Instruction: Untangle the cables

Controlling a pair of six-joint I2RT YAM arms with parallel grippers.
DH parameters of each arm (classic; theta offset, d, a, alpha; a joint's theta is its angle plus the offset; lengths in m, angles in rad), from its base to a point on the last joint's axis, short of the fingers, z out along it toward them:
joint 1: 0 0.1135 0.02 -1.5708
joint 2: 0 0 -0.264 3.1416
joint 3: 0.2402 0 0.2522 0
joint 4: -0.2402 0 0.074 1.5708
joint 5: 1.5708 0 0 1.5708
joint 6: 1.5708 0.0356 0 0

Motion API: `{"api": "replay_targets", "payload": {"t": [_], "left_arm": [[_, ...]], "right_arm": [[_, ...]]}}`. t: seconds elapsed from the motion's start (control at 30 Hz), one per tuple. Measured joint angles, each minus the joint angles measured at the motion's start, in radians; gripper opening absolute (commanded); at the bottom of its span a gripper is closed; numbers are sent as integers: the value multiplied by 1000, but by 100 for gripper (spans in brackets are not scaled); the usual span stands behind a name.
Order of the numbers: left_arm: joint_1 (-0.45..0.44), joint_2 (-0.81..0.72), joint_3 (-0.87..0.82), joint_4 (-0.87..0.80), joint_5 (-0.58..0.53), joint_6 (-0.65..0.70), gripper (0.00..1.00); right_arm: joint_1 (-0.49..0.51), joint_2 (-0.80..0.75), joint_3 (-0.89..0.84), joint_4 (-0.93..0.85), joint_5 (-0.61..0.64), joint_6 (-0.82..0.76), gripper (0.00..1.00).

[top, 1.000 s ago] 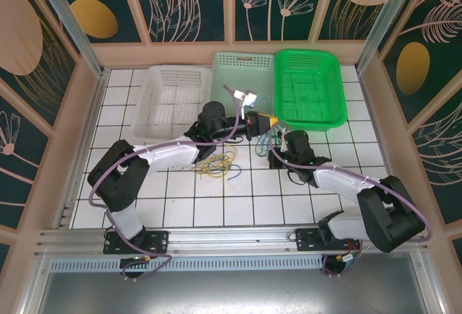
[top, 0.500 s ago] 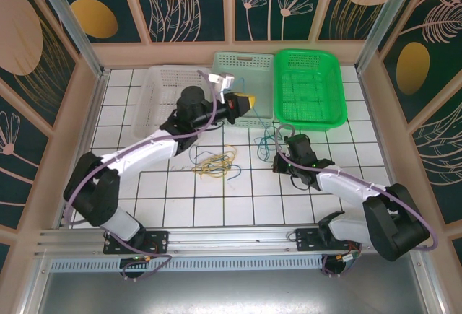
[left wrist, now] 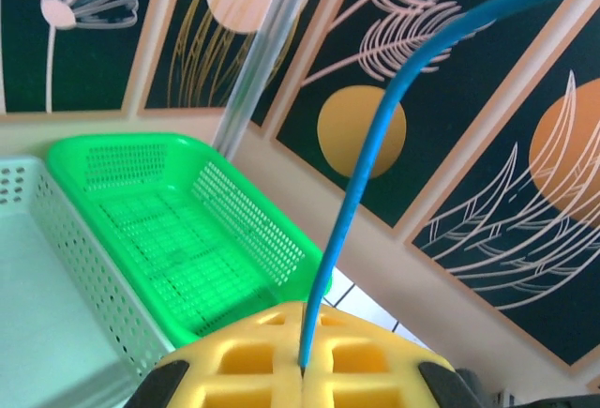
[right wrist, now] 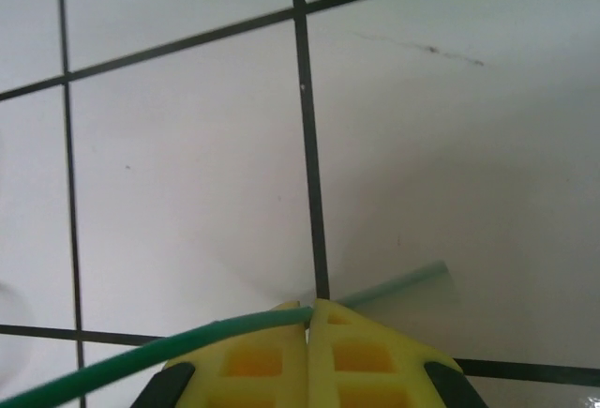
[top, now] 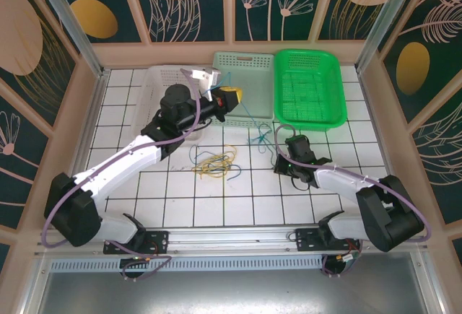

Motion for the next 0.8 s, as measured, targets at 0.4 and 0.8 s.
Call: {"api": "replay_targets", "payload": {"t": [0.4, 0.8], "left_arm": [[7, 66, -45, 206, 77, -142, 0], [7, 189, -82, 312, 168, -286, 0]], "right_arm": [[29, -146, 0, -47, -14, -50, 69], [29, -327, 2, -66, -54, -144, 83]]}}
